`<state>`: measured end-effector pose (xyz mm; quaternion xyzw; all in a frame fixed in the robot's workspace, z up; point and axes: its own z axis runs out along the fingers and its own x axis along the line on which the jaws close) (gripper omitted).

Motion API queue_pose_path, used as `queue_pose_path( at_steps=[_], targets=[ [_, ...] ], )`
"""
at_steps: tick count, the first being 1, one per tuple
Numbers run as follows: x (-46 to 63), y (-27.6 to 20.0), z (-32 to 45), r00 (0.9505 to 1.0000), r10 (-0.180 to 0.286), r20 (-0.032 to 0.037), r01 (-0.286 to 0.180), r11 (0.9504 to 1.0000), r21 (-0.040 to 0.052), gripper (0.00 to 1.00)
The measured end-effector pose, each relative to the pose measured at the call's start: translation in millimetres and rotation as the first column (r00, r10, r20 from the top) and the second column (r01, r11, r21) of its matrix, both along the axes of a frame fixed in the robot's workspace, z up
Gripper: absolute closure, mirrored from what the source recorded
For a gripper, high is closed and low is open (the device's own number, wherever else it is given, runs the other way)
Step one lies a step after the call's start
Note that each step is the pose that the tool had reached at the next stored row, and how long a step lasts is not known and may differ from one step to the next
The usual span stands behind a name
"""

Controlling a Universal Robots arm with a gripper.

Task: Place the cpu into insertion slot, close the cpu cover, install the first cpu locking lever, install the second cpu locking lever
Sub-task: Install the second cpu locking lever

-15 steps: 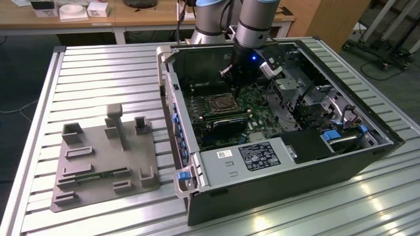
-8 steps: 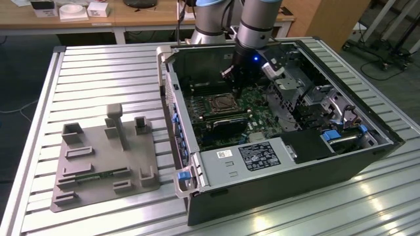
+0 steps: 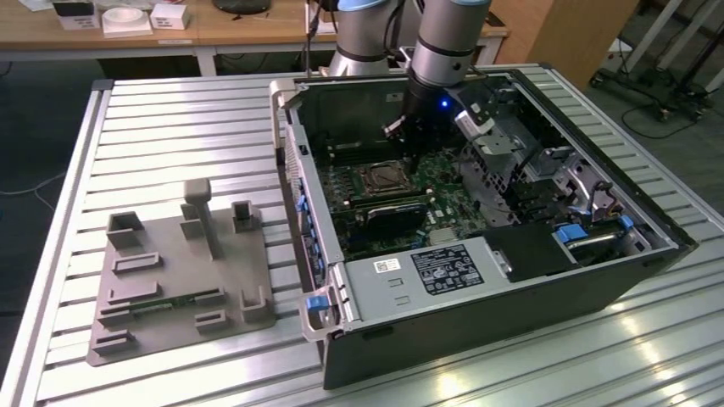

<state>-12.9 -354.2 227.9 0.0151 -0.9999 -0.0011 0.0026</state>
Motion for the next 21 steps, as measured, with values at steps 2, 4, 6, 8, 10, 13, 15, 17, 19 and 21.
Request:
queue_pose_path(
  at_steps=[2, 4, 6, 8, 10, 13, 15, 17, 19, 21],
  targets=[
    [0.0, -2.4, 0.2, 1.0, 0.0, 0.0, 0.0, 1.0, 0.0, 0.9],
    [0.0, -4.4, 0.3, 1.0, 0.0, 0.0, 0.0, 1.0, 0.0, 0.9],
    [0.0, -6.3, 0.6, 1.0, 0.0, 0.0, 0.0, 1.0, -0.0001, 0.9],
    [0.0, -7.9, 0.8, 1.0, 0.0, -0.0001, 0.0, 1.0, -0.0002, 0.9],
    [0.0, -9.5, 1.3, 1.0, 0.0, 0.0, 0.0, 1.0, -0.0002, 0.9],
    [-0.1, -11.9, 2.8, 1.0, 0.0, 0.0, 0.0, 1.0, -0.0002, 0.9],
    [-0.2, -12.7, 4.3, 1.0, 0.0, -0.0001, 0.0, 1.0, -0.0003, 0.9],
    [-0.2, -13.4, 6.4, 1.0, 0.0, -0.0001, 0.0, 1.0, -0.0003, 0.9],
    [-1.0, -14.3, 7.4, 1.0, 0.0, 0.0, 0.0, 1.0, -0.0001, 0.9],
    [-3.0, -15.7, 7.6, 1.0, 0.0, 0.0, 0.0, 1.0, -0.0002, 0.9]
  ],
)
